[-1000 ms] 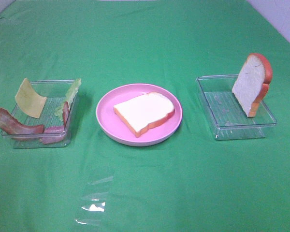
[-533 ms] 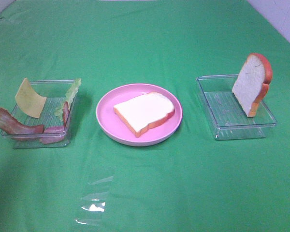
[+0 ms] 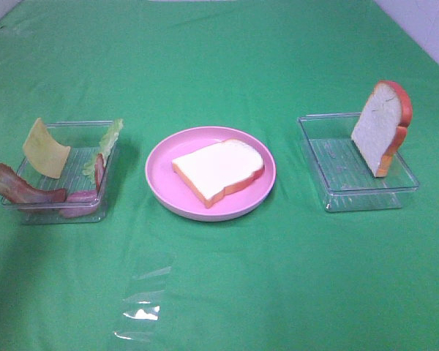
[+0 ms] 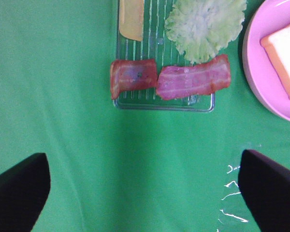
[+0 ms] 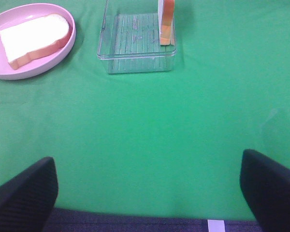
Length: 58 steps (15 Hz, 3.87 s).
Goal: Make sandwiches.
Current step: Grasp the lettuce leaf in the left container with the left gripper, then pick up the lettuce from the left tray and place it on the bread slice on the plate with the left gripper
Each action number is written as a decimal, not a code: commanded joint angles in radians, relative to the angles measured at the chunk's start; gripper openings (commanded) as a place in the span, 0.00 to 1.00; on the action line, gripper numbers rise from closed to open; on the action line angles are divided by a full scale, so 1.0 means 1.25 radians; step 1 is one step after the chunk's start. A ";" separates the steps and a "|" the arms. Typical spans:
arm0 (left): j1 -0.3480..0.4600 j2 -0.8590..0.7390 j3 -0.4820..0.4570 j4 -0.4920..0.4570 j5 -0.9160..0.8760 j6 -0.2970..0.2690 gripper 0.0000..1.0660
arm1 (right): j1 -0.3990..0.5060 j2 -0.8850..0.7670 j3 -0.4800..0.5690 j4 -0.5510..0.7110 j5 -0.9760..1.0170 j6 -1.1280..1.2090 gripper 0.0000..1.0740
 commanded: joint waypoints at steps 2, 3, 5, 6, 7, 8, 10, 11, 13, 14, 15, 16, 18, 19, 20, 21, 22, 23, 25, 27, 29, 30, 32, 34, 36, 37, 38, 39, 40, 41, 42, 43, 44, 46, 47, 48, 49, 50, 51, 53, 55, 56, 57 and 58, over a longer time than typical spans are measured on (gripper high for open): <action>-0.074 0.086 -0.067 0.066 -0.002 -0.076 0.92 | -0.005 -0.022 0.002 0.000 -0.008 -0.002 0.91; -0.114 0.158 -0.119 0.112 0.014 -0.147 0.92 | -0.005 -0.022 0.002 0.000 -0.008 -0.002 0.91; -0.130 0.208 -0.170 0.117 0.051 -0.166 0.92 | -0.005 -0.022 0.002 0.000 -0.008 -0.002 0.91; -0.140 0.246 -0.206 0.117 0.074 -0.178 0.92 | -0.005 -0.022 0.002 0.000 -0.008 -0.002 0.91; -0.152 0.282 -0.244 0.126 0.098 -0.190 0.92 | -0.005 -0.022 0.002 0.000 -0.008 -0.002 0.91; -0.164 0.314 -0.285 0.135 0.118 -0.210 0.92 | -0.005 -0.022 0.002 0.000 -0.008 -0.002 0.91; -0.194 0.381 -0.364 0.142 0.158 -0.221 0.92 | -0.005 -0.022 0.002 0.000 -0.008 -0.002 0.91; -0.210 0.413 -0.400 0.155 0.178 -0.238 0.92 | -0.005 -0.022 0.002 0.000 -0.008 -0.002 0.91; -0.255 0.486 -0.490 0.200 0.217 -0.256 0.92 | -0.005 -0.022 0.002 0.000 -0.008 -0.002 0.91; -0.262 0.509 -0.515 0.205 0.216 -0.271 0.92 | -0.005 -0.022 0.002 0.000 -0.008 -0.002 0.91; -0.263 0.522 -0.526 0.204 0.216 -0.281 0.92 | -0.005 -0.022 0.002 0.000 -0.008 -0.002 0.91; -0.265 0.549 -0.551 0.202 0.215 -0.285 0.92 | -0.005 -0.022 0.002 0.000 -0.008 -0.002 0.91; -0.265 0.594 -0.582 0.202 0.214 -0.285 0.92 | -0.005 -0.022 0.002 0.000 -0.008 -0.002 0.91; -0.265 0.630 -0.594 0.202 0.198 -0.285 0.92 | -0.005 -0.022 0.002 0.000 -0.008 -0.002 0.91; -0.265 0.642 -0.594 0.198 0.170 -0.285 0.92 | -0.005 -0.022 0.002 0.000 -0.008 -0.002 0.91; -0.265 0.652 -0.594 0.196 0.137 -0.285 0.92 | -0.005 -0.022 0.002 0.000 -0.008 -0.002 0.91; -0.265 0.661 -0.594 0.196 0.114 -0.285 0.92 | -0.005 -0.022 0.002 0.000 -0.008 -0.002 0.91; -0.265 0.665 -0.594 0.196 0.107 -0.285 0.92 | -0.005 -0.022 0.002 0.000 -0.008 -0.002 0.91; -0.262 0.694 -0.594 0.198 0.097 -0.282 0.92 | -0.005 -0.022 0.002 0.000 -0.008 -0.002 0.91; -0.258 0.711 -0.594 0.197 0.096 -0.282 0.92 | -0.005 -0.022 0.002 0.000 -0.008 -0.002 0.91; -0.258 0.731 -0.597 0.197 0.082 -0.277 0.92 | -0.005 -0.022 0.002 0.001 -0.008 -0.002 0.91; -0.258 0.741 -0.601 0.197 0.076 -0.272 0.92 | -0.005 -0.022 0.002 0.000 -0.008 -0.002 0.91; -0.258 0.749 -0.602 0.197 0.060 -0.272 0.89 | -0.005 -0.022 0.002 0.000 -0.008 -0.002 0.91; -0.258 0.749 -0.602 0.198 0.048 -0.272 0.82 | -0.005 -0.022 0.002 0.000 -0.008 -0.002 0.91; -0.258 0.749 -0.602 0.202 0.046 -0.282 0.57 | -0.005 -0.022 0.002 0.000 -0.008 -0.002 0.91; -0.258 0.749 -0.602 0.202 0.047 -0.282 0.49 | -0.005 -0.022 0.002 0.000 -0.008 -0.002 0.91; -0.258 0.749 -0.602 0.202 0.047 -0.282 0.41 | -0.005 -0.022 0.002 0.000 -0.008 -0.002 0.91; -0.258 0.748 -0.602 0.202 0.050 -0.282 0.31 | -0.005 -0.022 0.002 0.000 -0.008 -0.002 0.91; -0.258 0.748 -0.602 0.202 0.053 -0.282 0.26 | -0.005 -0.022 0.002 0.000 -0.008 -0.002 0.91; -0.258 0.748 -0.602 0.202 0.060 -0.282 0.15 | -0.005 -0.022 0.002 0.000 -0.008 -0.002 0.91; -0.258 0.748 -0.602 0.202 0.060 -0.282 0.05 | -0.005 -0.022 0.002 0.000 -0.008 -0.002 0.91; -0.258 0.748 -0.602 0.202 0.060 -0.282 0.02 | -0.005 -0.022 0.002 0.000 -0.008 -0.002 0.91; -0.260 0.748 -0.602 0.202 0.059 -0.282 0.00 | -0.005 -0.022 0.002 0.000 -0.008 -0.002 0.91; -0.260 0.748 -0.602 0.205 0.058 -0.282 0.00 | -0.005 -0.022 0.002 0.000 -0.008 -0.002 0.91; -0.260 0.746 -0.604 0.206 0.060 -0.281 0.00 | -0.005 -0.022 0.002 0.000 -0.008 -0.002 0.91; -0.260 0.741 -0.606 0.216 0.061 -0.281 0.00 | -0.005 -0.022 0.002 0.000 -0.008 -0.002 0.91; -0.260 0.734 -0.614 0.224 0.062 -0.281 0.00 | -0.005 -0.022 0.002 0.000 -0.008 -0.002 0.91; -0.260 0.726 -0.622 0.230 0.063 -0.282 0.00 | -0.005 -0.022 0.002 0.000 -0.008 -0.002 0.91; -0.260 0.715 -0.638 0.232 0.081 -0.282 0.00 | -0.005 -0.022 0.002 0.000 -0.008 -0.002 0.91; -0.260 0.710 -0.663 0.232 0.125 -0.278 0.00 | -0.005 -0.022 0.002 0.000 -0.008 -0.002 0.91; -0.260 0.710 -0.694 0.230 0.184 -0.274 0.00 | -0.005 -0.022 0.002 0.000 -0.008 -0.002 0.91; -0.260 0.710 -0.717 0.223 0.219 -0.258 0.00 | -0.005 -0.022 0.002 0.000 -0.008 -0.002 0.91; -0.260 0.699 -0.730 0.194 0.218 -0.227 0.00 | -0.005 -0.022 0.002 0.000 -0.008 -0.002 0.91; -0.260 0.677 -0.745 0.160 0.217 -0.225 0.00 | -0.005 -0.022 0.002 0.000 -0.008 -0.002 0.91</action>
